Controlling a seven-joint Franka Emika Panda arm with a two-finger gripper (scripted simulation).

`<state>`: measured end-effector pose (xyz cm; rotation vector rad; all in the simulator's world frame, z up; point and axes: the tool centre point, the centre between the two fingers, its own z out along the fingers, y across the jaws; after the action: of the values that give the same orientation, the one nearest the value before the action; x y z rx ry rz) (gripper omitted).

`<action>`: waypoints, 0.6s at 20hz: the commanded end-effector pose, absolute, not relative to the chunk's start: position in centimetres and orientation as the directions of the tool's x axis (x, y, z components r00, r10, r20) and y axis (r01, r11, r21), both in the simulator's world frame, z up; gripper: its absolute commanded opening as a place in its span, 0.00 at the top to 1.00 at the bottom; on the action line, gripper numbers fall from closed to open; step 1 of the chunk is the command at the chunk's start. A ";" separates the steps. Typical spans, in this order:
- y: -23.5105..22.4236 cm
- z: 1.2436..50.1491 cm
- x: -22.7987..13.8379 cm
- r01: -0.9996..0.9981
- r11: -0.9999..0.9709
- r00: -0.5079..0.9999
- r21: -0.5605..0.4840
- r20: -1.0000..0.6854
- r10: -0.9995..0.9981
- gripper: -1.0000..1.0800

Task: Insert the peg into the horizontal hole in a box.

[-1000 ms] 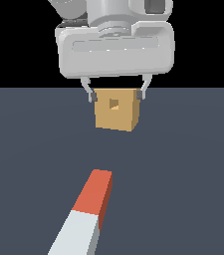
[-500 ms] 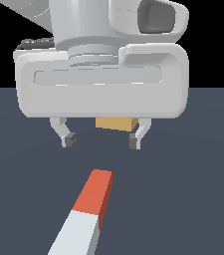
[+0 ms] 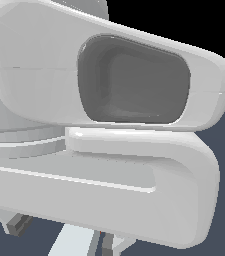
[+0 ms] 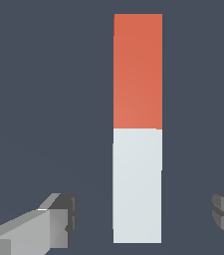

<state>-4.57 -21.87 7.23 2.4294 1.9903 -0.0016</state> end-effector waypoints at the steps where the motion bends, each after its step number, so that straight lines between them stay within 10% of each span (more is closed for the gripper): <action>1: -22.5 6.8 -4.7 0.979 -0.202 0.202 0.000 0.000 0.979 0.04; 12: -22.4 5.7 -4.7 0.979 -0.202 0.202 -0.001 0.000 0.979 0.04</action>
<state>-4.67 -22.46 6.16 2.4354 1.9836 -0.0005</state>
